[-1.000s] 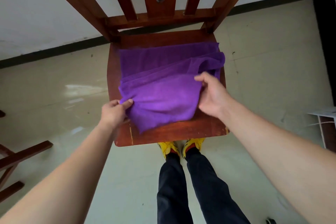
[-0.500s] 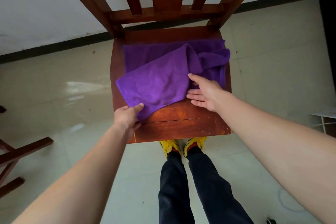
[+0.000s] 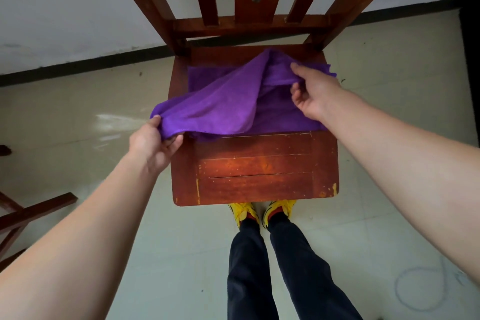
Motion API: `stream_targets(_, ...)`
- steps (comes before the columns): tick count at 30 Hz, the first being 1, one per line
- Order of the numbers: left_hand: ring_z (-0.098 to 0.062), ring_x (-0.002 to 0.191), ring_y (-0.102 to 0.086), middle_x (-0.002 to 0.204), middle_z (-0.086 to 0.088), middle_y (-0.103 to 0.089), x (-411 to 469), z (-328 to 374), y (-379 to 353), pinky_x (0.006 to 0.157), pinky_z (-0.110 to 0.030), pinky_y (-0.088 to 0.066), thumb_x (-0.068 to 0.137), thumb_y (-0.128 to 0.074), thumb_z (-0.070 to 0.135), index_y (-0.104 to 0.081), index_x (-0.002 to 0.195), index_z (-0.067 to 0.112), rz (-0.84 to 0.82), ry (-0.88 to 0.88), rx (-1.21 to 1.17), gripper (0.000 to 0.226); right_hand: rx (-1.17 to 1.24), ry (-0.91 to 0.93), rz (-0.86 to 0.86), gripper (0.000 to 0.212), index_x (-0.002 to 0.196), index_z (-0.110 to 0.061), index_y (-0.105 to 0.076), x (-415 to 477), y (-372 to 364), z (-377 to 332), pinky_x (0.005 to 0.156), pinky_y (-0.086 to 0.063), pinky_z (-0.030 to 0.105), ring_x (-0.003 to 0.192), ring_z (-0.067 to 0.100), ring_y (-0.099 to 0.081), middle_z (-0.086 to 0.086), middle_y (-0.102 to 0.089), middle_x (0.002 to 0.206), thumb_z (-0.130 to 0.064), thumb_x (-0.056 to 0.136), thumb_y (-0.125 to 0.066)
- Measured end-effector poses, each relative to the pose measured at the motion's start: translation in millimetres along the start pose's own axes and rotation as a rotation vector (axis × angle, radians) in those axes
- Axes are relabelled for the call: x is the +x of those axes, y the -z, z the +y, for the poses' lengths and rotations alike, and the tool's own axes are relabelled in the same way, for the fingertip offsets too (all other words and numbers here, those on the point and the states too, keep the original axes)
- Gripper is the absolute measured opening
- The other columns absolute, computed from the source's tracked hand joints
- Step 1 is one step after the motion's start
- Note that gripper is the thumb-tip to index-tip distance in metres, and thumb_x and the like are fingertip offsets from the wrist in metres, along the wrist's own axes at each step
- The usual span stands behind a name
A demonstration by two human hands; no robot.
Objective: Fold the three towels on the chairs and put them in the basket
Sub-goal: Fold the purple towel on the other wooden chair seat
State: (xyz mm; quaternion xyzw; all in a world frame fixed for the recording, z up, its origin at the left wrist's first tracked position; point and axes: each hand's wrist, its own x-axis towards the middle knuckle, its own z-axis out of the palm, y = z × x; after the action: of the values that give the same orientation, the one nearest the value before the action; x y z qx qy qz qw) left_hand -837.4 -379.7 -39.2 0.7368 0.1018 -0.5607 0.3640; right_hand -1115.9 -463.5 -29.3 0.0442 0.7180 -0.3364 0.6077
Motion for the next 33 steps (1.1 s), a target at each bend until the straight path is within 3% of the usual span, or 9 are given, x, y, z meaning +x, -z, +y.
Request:
stream_targets(3, -0.006, 0.030, -0.050, 0.039, 0.003, -0.050, 0, 0, 4, 0.035, -0.014, -0.041, 0.100, -0.047, 0.026, -0.052, 0.085, 0.019, 0.024, 0.018, 0.003, 0.016, 0.064, 0.049, 0.159, 0.022, 0.092, -0.011, -0.062, 6, 14, 1, 0.037, -0.039, 0.014, 0.033, 0.005, -0.046, 0.004, -0.061, 0.070, -0.006, 0.077, -0.078)
stream_targets(7, -0.004, 0.027, -0.040, 0.032, 0.008, -0.035, 1, -18, 15, 0.035, -0.010, -0.036, 0.099, -0.049, 0.021, -0.054, 0.081, 0.025, 0.039, 0.073, 0.029, 0.019, 0.042, -0.008, 0.318, 0.012, 0.092, -0.012, -0.065, 9, 34, 23, 0.037, -0.039, 0.015, 0.042, 0.007, -0.053, 0.003, -0.061, 0.068, -0.011, 0.083, -0.072)
stream_targets(13, -0.006, 0.028, -0.040, 0.034, 0.007, -0.035, 3, -39, 26, 0.035, -0.012, -0.037, 0.097, -0.053, 0.021, -0.053, 0.076, 0.022, 0.030, 0.109, 0.109, 0.021, -0.063, -0.270, -0.032, 0.037, 0.102, -0.011, -0.061, -10, 8, 71, 0.057, -0.046, 0.024, 0.084, 0.018, -0.067, 0.009, -0.068, 0.099, -0.043, 0.084, -0.069)
stream_targets(15, -0.007, 0.029, -0.041, 0.034, 0.007, -0.035, 2, -39, 25, 0.035, -0.014, -0.038, 0.097, -0.054, 0.021, -0.054, 0.076, 0.020, 0.024, 0.099, 0.143, 0.020, -0.108, -0.244, -0.050, 0.032, 0.097, -0.014, -0.063, -11, -8, 71, 0.058, -0.044, 0.022, 0.080, 0.014, -0.065, 0.005, -0.068, 0.096, -0.044, 0.086, -0.067)
stream_targets(20, -0.008, 0.030, -0.042, 0.035, 0.006, -0.036, 3, -33, 25, 0.036, -0.014, -0.039, 0.097, -0.053, 0.022, -0.054, 0.075, 0.018, 0.012, 0.073, 0.174, 0.022, -0.109, -0.116, 0.042, 0.018, 0.078, -0.015, -0.062, -10, -24, 50, 0.055, -0.042, 0.020, 0.064, 0.009, -0.061, -0.001, -0.066, 0.080, -0.026, 0.092, -0.060)
stream_targets(25, -0.009, 0.029, -0.043, 0.035, 0.006, -0.037, 0, -30, 22, 0.036, -0.015, -0.040, 0.097, -0.054, 0.021, -0.055, 0.078, 0.018, 0.018, 0.077, 0.169, 0.020, -0.093, -0.117, 0.026, 0.012, 0.086, -0.010, -0.060, -7, -11, 39, 0.057, -0.050, 0.025, 0.075, 0.018, -0.068, 0.011, -0.070, 0.100, -0.019, 0.093, -0.054)
stream_targets(29, -0.009, 0.029, -0.044, 0.035, 0.005, -0.037, 2, -33, 22, 0.036, -0.015, -0.040, 0.097, -0.054, 0.021, -0.056, 0.083, 0.016, 0.010, 0.062, 0.188, 0.015, -0.273, -0.073, -0.003, 0.030, 0.098, -0.010, -0.063, -8, -30, 40, 0.051, -0.049, 0.021, 0.075, 0.018, -0.071, 0.010, -0.071, 0.093, -0.036, 0.086, -0.069)
stream_targets(33, -0.011, 0.030, -0.045, 0.036, 0.005, -0.038, 8, -41, 29, 0.038, -0.016, -0.041, 0.096, -0.055, 0.022, -0.054, 0.094, 0.015, 0.017, 0.046, 0.218, 0.007, -0.379, -0.053, 0.006, 0.012, 0.087, -0.013, -0.064, -6, -49, 43, 0.053, -0.044, 0.022, 0.064, 0.011, -0.063, 0.004, -0.070, 0.091, -0.024, 0.090, -0.064)
